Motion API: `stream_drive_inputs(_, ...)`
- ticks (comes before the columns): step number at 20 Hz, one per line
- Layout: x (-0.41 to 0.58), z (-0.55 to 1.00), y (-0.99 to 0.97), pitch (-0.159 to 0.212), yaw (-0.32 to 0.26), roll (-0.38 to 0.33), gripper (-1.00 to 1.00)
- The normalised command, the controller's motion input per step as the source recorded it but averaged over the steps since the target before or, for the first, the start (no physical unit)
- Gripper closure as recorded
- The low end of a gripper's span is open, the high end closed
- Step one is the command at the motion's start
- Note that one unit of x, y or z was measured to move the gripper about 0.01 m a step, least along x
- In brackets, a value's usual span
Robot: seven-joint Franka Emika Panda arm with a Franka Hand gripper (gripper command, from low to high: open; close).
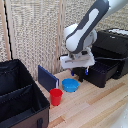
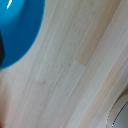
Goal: Gently grip the air fryer handle with your gripper and kindly pull it open by sliding your gripper away from the base. Gradually bring your gripper in line with the blue bowl and gently capture it, without tightening your grip too much. Securely place the blue bowl inside the opened air fryer with a steady position. Liberate your robot's gripper, and withdraw your gripper from the proximity of the air fryer.
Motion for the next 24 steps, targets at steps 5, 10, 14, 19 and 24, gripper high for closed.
stream_drive_inputs(5,-0.163,-0.36,-0.38,-0.030,0.180,-0.030,-1.00)
stream_drive_inputs(10,0.006,-0.46,-0.31,-0.082,0.171,-0.036,-1.00)
stream_drive_inputs(14,0.126,-0.53,-0.25,-0.134,0.155,0.010,-1.00)
stream_drive_inputs(19,0.043,-0.26,-0.08,-0.094,0.085,0.089,-1.00)
stream_drive_inputs(24,0.000,0.00,0.00,-0.018,0.043,0.004,1.00)
